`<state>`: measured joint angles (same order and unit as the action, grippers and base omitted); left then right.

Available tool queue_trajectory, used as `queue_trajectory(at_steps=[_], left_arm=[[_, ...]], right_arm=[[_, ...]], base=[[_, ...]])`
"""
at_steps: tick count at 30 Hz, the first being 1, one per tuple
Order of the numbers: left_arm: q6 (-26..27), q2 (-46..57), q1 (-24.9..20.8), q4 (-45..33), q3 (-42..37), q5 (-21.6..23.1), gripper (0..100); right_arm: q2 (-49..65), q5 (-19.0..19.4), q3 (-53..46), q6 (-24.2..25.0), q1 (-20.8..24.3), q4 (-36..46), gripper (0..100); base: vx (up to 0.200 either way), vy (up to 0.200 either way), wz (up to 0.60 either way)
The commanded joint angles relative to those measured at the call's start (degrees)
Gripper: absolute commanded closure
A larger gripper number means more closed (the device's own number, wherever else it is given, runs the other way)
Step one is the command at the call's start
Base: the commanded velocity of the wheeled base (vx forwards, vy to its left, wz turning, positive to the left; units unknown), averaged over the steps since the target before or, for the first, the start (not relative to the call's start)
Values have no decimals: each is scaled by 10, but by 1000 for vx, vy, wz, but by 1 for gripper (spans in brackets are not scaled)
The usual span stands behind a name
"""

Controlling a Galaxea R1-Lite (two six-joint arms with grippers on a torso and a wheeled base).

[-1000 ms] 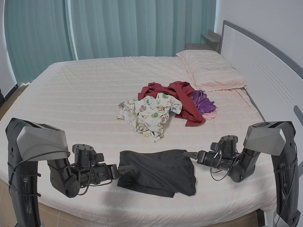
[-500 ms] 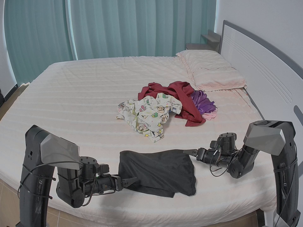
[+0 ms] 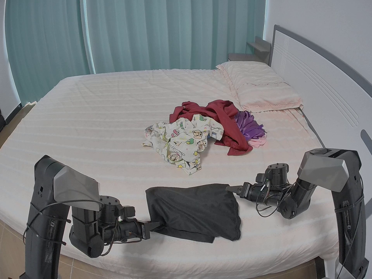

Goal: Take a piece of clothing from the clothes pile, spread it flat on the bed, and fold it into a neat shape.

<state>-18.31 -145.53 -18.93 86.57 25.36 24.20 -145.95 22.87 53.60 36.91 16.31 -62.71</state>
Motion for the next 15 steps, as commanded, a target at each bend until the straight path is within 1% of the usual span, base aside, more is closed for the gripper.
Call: queue_trajectory(at_steps=[1, 3, 4, 5, 9, 15], left_arm=[[-2, 2, 0, 6, -17, 1, 100], [-2, 2, 0, 6, -17, 1, 100], [-4, 4, 0, 8, -29, 2, 100], [-4, 7, 0, 8, -34, 2, 100], [-6, 20, 0, 8, -51, 7, 100], [-5, 25, -1, 8, -68, 7, 100]], right_arm=[[-1, 14, 5, 0, 0, 7, 100], [-1, 14, 5, 0, 0, 7, 100], [0, 23, 18, 0, 2, 33, 100], [0, 23, 24, 0, 3, 40, 100], [-5, 23, 31, 0, 4, 43, 100], [-8, 9, 36, -1, 0, 42, 100]], base=[[0, 0, 0], [0, 0, 0], [0, 0, 0], [0, 0, 0], [0, 0, 0], [0, 0, 0]])
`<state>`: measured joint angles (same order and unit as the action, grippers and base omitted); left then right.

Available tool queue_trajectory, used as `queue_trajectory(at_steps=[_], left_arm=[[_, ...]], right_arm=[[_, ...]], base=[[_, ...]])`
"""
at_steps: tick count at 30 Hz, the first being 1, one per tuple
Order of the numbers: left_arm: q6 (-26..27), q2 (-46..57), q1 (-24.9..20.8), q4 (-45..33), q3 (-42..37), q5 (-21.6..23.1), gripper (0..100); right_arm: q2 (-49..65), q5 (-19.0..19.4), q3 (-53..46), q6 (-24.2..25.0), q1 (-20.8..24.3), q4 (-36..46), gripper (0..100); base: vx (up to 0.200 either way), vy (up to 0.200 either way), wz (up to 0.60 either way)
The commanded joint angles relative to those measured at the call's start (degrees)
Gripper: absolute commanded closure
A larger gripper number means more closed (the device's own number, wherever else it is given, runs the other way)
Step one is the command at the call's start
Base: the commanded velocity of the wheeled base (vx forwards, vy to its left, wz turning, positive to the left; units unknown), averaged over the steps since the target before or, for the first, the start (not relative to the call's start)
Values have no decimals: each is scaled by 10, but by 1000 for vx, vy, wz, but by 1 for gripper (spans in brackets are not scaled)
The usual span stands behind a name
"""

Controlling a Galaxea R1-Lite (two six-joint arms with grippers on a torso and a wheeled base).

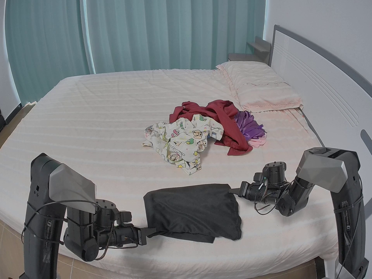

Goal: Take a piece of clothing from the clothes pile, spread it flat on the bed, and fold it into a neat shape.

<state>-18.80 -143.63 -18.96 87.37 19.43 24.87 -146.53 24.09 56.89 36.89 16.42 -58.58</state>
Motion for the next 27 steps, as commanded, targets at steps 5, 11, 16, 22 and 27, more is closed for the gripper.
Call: queue_trajectory(at_steps=[5, 11, 16, 22, 27], left_arm=[[0, 8, 1, 0, -18, 1, 100], [0, 9, 1, 0, -26, 14, 100], [0, 9, 1, 0, -26, 15, 100], [0, 9, 1, 0, -26, 15, 100], [0, 10, 1, 0, -29, 14, 100]], right_arm=[[-7, -7, 5, -2, -2, -4, 0], [-21, -39, 21, -11, 5, 1, 0], [-25, -36, 35, -11, 16, 1, 0], [-31, -36, 48, -5, 13, 5, 100], [-33, -46, 63, -3, 9, 5, 100]], base=[[0, 0, 0], [0, 0, 0], [0, 0, 0], [0, 0, 0], [0, 0, 0]])
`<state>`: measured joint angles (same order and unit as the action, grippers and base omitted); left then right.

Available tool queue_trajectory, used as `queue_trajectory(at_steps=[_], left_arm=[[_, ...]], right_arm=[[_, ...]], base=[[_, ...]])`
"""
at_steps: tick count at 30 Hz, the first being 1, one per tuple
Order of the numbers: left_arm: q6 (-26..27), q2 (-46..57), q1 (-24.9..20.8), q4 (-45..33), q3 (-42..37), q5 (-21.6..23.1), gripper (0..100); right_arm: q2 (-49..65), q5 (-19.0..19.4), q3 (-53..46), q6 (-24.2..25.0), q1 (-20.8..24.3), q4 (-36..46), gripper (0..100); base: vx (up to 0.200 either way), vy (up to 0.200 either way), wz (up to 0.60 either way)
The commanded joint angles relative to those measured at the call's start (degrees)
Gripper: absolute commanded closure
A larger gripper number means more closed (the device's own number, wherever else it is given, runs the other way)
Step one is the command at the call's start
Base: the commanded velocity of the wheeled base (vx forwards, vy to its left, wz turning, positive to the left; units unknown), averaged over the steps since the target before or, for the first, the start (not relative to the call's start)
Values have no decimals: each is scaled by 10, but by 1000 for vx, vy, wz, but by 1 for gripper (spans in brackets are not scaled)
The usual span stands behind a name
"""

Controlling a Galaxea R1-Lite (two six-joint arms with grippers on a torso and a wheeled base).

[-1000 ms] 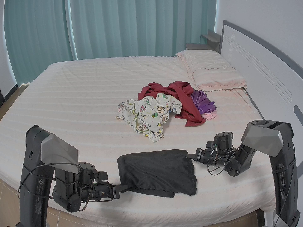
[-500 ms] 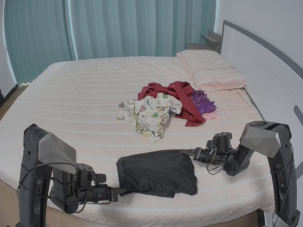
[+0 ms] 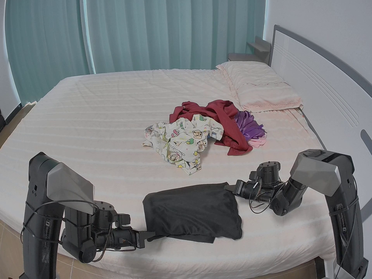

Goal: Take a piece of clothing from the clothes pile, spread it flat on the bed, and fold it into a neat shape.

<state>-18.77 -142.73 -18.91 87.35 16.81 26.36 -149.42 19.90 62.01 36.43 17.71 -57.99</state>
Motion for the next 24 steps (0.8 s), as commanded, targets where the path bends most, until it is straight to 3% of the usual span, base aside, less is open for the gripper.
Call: queue_trajectory(at_steps=[1, 9, 22, 23, 24], left_arm=[[0, 2, 0, 0, -3, -1, 100], [0, 5, 0, -2, -6, -2, 100], [1, 9, -1, -6, -6, -3, 100], [1, 9, -1, -6, -6, -3, 100], [1, 9, -1, -6, -6, -3, 100]], right_arm=[[-4, -6, 16, 2, -9, -1, 100], [-4, -11, 35, 4, -35, -8, 100], [-8, -21, 45, 4, -37, -6, 100], [-8, -21, 45, 4, -37, -6, 0], [-8, -21, 45, 4, -37, -6, 0]], base=[[0, 0, 0], [0, 0, 0], [0, 0, 0], [0, 0, 0], [0, 0, 0]])
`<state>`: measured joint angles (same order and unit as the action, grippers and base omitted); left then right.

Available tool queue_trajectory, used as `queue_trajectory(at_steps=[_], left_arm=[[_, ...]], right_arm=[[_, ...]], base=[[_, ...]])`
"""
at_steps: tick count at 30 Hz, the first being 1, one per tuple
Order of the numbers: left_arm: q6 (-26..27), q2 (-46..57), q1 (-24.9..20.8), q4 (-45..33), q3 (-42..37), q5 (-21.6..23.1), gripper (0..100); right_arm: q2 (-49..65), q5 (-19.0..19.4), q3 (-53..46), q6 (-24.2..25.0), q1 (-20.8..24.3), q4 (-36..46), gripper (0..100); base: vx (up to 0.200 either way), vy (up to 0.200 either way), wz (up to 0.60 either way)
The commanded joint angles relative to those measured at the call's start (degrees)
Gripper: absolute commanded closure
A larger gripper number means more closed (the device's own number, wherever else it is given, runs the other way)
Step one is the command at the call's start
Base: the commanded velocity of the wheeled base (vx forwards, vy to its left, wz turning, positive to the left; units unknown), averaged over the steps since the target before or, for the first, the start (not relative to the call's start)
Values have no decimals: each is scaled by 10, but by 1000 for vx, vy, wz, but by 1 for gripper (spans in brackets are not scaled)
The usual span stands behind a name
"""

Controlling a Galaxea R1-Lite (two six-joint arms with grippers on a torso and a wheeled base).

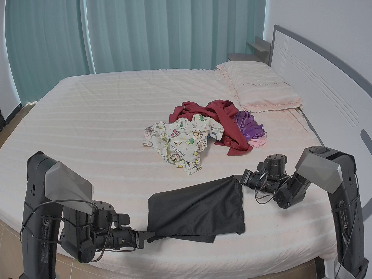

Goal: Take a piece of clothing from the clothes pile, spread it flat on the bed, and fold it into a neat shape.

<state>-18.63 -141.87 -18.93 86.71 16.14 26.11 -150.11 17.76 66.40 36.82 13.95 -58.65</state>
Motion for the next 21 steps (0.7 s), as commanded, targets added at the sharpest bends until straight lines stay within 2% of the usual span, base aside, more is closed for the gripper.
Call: queue_trajectory(at_steps=[1, 8, 11, 14, 15, 17, 18, 19, 20, 21], left_arm=[[0, 0, -1, 0, -1, 0, 0], [0, 6, 0, 8, -2, 0, 0], [-7, 37, 7, 11, 6, -4, 0], [-67, 65, 7, 11, 28, -7, 0], [-107, 70, 3, 11, 50, -17, 0], [-163, 68, -7, 10, 98, -70, 0], [-173, 63, -11, 7, 114, -98, 0], [-173, 63, -11, 7, 114, -98, 0], [-177, 26, -15, -9, 160, -165, 0], [-176, 14, -16, -16, 173, -179, 0]], right_arm=[[-1, 2, 1, 1, 0, 0, 0], [7, -4, -15, 18, -1, -4, 0], [25, -23, -37, 19, -5, -24, 0], [25, -42, -58, 19, -6, -58, 0], [25, -42, -67, 23, -6, -69, 0], [25, -42, -86, 42, -4, -92, 0], [25, -41, -91, 52, -3, -99, 0], [25, -41, -91, 52, -3, -99, 0], [24, -41, -97, 68, -2, -110, 0], [24, -41, -97, 70, -2, -111, 0]], base=[[0, 0, 0], [0, 0, 0], [0, 0, 0], [0, 0, 0], [0, 0, 0], [0, 0, 0], [0, 0, 0], [0, 0, 0], [0, 0, 0], [0, 0, 0]])
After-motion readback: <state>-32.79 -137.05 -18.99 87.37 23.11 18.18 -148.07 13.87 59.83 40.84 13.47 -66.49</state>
